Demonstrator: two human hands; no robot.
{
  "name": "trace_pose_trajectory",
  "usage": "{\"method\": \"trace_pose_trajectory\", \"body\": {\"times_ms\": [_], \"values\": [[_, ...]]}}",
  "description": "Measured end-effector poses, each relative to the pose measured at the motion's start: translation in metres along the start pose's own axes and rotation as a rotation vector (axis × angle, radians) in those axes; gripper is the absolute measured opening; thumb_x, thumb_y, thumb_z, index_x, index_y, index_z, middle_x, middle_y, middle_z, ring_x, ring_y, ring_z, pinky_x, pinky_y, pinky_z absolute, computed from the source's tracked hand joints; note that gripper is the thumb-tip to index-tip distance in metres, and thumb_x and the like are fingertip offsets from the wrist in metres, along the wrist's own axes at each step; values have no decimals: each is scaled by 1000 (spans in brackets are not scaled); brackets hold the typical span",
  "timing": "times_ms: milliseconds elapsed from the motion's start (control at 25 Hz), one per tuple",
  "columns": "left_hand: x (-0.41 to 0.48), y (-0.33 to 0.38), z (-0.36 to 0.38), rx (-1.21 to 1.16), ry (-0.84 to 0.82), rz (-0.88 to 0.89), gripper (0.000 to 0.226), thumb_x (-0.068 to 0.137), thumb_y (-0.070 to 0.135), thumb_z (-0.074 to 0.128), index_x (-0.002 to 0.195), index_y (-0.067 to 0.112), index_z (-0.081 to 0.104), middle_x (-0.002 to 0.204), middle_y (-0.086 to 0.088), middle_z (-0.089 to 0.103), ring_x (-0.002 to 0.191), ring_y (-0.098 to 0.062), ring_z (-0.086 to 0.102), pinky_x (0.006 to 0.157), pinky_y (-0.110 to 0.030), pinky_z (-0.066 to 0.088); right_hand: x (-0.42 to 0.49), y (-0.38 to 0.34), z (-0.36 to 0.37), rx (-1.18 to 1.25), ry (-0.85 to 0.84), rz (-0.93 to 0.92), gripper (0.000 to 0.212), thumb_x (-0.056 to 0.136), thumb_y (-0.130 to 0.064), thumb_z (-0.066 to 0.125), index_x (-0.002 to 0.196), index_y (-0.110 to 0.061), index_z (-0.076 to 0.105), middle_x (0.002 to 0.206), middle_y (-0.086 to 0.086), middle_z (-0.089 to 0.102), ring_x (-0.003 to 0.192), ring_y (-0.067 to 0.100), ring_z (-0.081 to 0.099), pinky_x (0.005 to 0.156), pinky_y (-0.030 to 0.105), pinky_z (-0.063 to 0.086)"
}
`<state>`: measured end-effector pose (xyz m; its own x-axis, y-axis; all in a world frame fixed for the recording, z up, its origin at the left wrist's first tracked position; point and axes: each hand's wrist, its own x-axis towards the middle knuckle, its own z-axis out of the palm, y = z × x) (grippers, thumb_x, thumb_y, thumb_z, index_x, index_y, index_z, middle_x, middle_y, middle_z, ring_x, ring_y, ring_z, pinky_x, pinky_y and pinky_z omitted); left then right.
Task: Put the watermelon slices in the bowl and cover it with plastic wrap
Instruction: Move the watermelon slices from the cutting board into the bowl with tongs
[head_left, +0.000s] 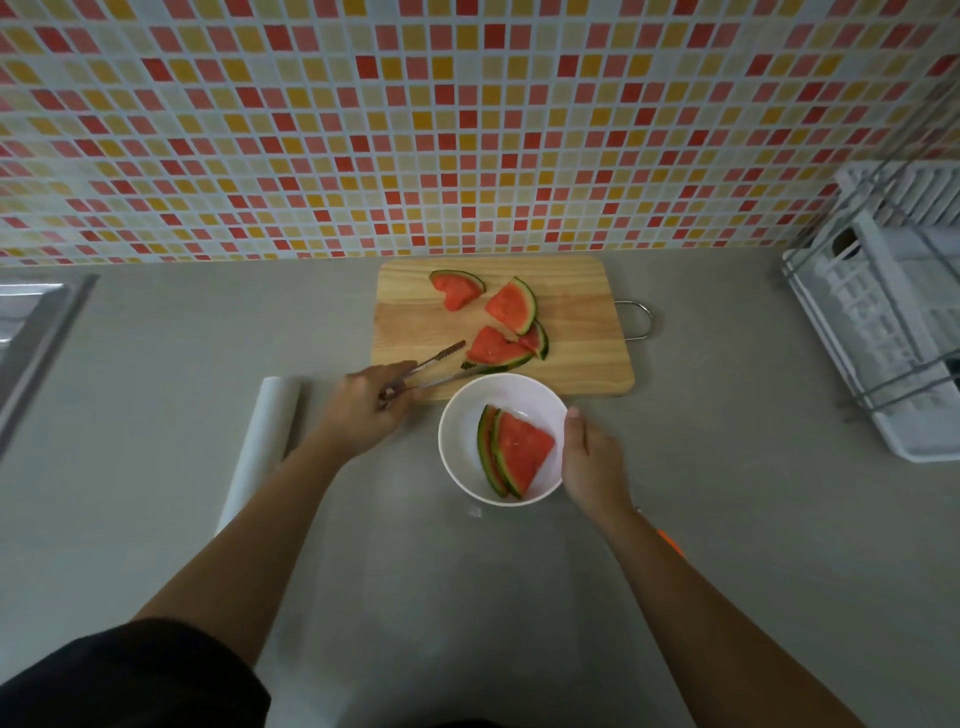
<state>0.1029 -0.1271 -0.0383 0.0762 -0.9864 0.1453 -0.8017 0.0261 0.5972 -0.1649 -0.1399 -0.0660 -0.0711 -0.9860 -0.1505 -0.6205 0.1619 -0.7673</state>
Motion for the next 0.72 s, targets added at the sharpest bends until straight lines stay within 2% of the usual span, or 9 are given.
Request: {"method": "trace_pose_trajectory", "body": {"times_ms": [80, 160, 360, 480, 600, 720], "values": [[-8, -1, 6, 4, 9, 3, 38, 82, 15, 72, 118, 4, 65, 93, -16, 72, 80, -32, 67, 72, -16, 37, -1, -3, 0, -7, -12, 7, 45, 97, -38, 27, 61, -21, 48, 59, -6, 50, 62, 18, 49, 61, 31, 33], [-10, -2, 12, 28, 22, 11, 40, 82, 17, 72, 119, 4, 65, 91, -16, 71, 79, -35, 66, 74, -26, 43, -2, -4, 2, -15, -23, 11, 46, 98, -38, 27, 61, -21, 47, 57, -9, 48, 58, 14, 46, 57, 30, 32], [8, 8, 24, 63, -2, 29, 37, 85, 22, 68, 118, 6, 65, 88, -18, 69, 81, -38, 63, 73, -33, 44, -2, 0, 0, 0, -8, 25, 45, 98, -38, 27, 67, -16, 51, 65, 2, 53, 63, 21, 47, 63, 30, 32], [8, 2, 21, 41, -2, 13, 30, 88, 20, 65, 115, 7, 66, 87, -18, 70, 81, -37, 64, 72, -33, 44, -3, -2, 1, -10, -9, 11, 45, 98, -38, 27, 65, -16, 50, 64, 2, 51, 63, 22, 47, 63, 30, 32], [10, 4, 17, -53, 15, -85, 23, 90, 22, 63, 110, 13, 70, 91, -12, 74, 85, -29, 65, 74, -26, 42, -1, -2, 1, -2, 2, 13, 45, 98, -38, 28, 62, -18, 48, 65, 3, 52, 64, 23, 48, 63, 31, 32], [12, -1, 14, -264, -56, -254, 18, 90, 28, 62, 103, 22, 73, 76, 2, 68, 70, -8, 58, 69, -25, 43, -1, -1, 2, 1, 1, 18, 47, 97, -39, 28, 59, -18, 47, 65, 7, 55, 64, 25, 48, 63, 32, 33]]}}
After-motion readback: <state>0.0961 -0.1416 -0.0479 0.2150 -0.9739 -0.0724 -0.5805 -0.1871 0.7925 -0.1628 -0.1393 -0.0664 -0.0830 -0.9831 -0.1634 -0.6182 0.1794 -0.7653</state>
